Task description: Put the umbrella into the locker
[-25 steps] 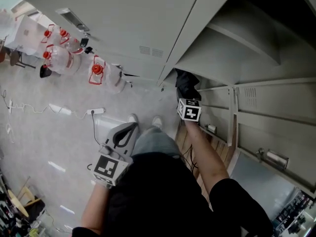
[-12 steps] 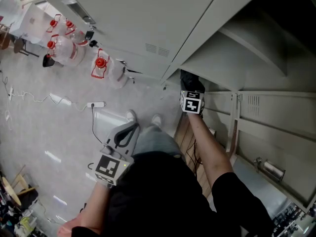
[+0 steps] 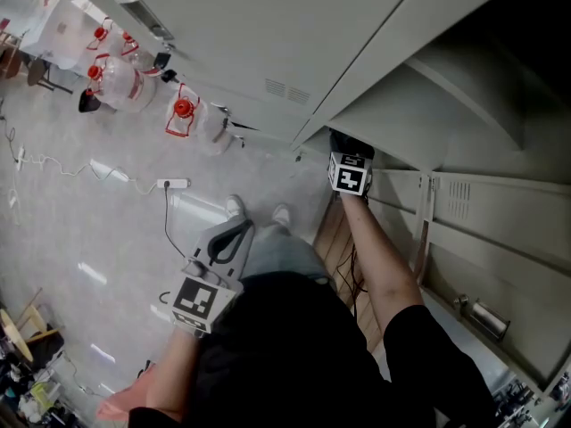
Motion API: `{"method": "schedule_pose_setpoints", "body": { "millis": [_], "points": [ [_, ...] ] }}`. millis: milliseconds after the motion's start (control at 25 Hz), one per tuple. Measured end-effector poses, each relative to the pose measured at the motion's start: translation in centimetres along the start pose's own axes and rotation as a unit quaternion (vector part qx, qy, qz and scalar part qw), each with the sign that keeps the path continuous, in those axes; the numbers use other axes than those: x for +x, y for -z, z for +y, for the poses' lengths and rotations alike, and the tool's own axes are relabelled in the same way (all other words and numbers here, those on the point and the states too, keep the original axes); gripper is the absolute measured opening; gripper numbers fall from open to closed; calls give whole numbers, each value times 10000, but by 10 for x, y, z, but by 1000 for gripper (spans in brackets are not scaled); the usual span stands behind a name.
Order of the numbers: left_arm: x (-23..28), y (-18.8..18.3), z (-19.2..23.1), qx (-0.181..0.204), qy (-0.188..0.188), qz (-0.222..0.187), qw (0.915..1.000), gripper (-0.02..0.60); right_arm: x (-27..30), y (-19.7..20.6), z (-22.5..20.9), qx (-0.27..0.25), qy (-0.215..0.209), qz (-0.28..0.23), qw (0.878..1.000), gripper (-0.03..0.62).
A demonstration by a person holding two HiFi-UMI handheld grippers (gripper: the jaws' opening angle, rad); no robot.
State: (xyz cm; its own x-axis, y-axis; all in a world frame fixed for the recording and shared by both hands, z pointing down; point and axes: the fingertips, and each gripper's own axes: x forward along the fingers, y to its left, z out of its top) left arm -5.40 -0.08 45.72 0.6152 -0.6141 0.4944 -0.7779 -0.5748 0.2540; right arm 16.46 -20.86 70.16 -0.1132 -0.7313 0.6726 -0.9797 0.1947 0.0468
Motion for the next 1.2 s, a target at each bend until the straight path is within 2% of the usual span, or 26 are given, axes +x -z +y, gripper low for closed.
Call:
{"method": "schedule_pose_setpoints", "body": {
  "millis": [80,200,320,480,640,880,1200],
  "points": [
    [1,0,0,-19,-3,-1,10000,9,4,-4,-1,8,-43,-11,10000,273],
    [3,2,0,170,50,-32,9998,9,9,-8,-4,18,-22,-2,10000,276],
    [3,1,-1,22,14,4,10000,9,15,-6,-10,76,102,78,9999,279],
    [4,6,1,180,75,-26,9998,9,19,-9,-13,94,109,85,9999,287],
    [3,7,-1,60,75,23,10000,9,19,-9,-12,39,115,36,9999,312],
    [0,10,3,140,70,-15,9999,9,9,-18,-6,-111,133,-104,9998,353],
    [-1,10,6,146,79,-17,9999,9,-21,-7,-8,88,165,-285,9994,354]
  ]
}}
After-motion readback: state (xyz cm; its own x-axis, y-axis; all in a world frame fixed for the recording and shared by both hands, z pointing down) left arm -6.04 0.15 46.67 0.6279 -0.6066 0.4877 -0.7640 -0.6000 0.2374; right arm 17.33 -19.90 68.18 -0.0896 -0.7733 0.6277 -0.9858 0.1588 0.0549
